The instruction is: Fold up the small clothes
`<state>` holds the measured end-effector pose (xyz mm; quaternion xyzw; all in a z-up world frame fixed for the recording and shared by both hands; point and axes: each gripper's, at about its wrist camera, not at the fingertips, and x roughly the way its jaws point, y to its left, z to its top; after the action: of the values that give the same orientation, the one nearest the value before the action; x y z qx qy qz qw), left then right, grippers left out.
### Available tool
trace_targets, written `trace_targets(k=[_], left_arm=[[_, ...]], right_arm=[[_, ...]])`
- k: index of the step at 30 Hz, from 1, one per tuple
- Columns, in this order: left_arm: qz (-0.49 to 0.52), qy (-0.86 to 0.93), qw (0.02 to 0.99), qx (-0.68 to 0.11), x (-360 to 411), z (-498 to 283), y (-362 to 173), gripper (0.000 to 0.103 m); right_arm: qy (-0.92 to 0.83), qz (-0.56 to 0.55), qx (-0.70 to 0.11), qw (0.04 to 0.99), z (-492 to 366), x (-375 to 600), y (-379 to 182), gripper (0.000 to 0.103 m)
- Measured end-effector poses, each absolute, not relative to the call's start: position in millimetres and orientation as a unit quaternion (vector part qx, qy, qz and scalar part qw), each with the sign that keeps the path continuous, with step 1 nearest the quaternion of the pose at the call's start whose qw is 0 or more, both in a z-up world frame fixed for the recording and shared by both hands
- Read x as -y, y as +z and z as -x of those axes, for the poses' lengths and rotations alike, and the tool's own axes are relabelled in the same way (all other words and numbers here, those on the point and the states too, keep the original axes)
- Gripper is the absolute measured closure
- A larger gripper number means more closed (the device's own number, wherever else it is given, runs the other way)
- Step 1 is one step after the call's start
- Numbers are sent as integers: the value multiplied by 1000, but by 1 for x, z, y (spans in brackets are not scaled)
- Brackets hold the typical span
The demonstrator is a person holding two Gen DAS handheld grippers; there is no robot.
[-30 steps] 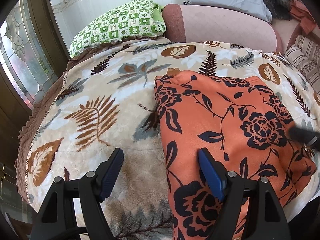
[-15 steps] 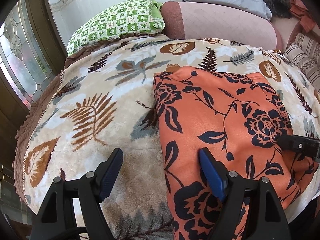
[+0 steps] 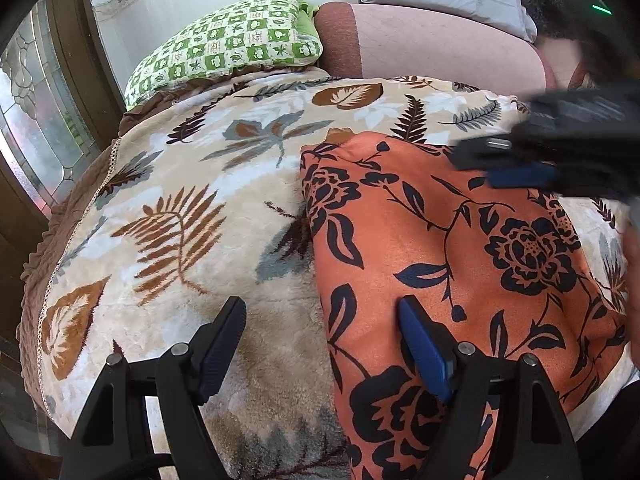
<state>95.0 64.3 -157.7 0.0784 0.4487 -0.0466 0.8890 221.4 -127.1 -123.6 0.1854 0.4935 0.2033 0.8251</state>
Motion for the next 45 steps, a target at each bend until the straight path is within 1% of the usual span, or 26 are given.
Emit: trace_targets(k=[6, 10, 16, 18, 23, 26, 28, 29, 30, 31, 33, 39, 42, 44, 45], left_arm=[[-81, -51, 888, -449, -64, -95, -159, 23], [-77, -54, 888, -450, -66, -94, -158, 23], [-74, -54, 889, -449, -67, -92, -158, 23], [-76, -48, 890, -447, -67, -91, -159, 17], [-75, -45, 891, -446, -68, -89, -160, 17], [-84, -43, 891, -443, -67, -88, -162, 16], [-88, -43, 892, -441, -63, -86, -164, 15], [-89, -43, 891, -443, -62, -86, -166, 11], [-90, -39, 890, -445, -59, -86, -168, 6], [-88, -33, 890, -446, -58, -86, -171, 4], [-77, -23, 891, -447, -58, -85, -174, 1], [-73, 2, 889, -452, -56, -82, -175, 0], [-90, 8, 877, -472, -51, -78, -159, 0], [-112, 18, 884, -453, -46, -69, -143, 0], [-126, 23, 895, -428, -43, -60, -129, 0]], right_arm=[[172, -177, -558, 792, -272, 99, -172, 56], [173, -184, -552, 795, -272, 101, -164, 56], [180, -214, -520, 807, -224, 141, -142, 54], [182, -214, -514, 811, -204, 154, -135, 54], [177, -210, -500, 821, -145, 174, -120, 54], [151, -193, -504, 828, -115, 180, -125, 54], [142, -199, -521, 818, -104, 185, -142, 54], [141, -213, -527, 810, -99, 189, -155, 54], [146, -220, -522, 811, -98, 191, -159, 54], [153, -219, -507, 820, -93, 193, -161, 54], [155, -201, -504, 826, -91, 189, -160, 54], [151, -169, -485, 844, -76, 182, -155, 54], [147, -164, -478, 850, -66, 184, -147, 54], [140, -174, -453, 863, -54, 192, -132, 54], [136, -176, -445, 868, -51, 195, -127, 54]])
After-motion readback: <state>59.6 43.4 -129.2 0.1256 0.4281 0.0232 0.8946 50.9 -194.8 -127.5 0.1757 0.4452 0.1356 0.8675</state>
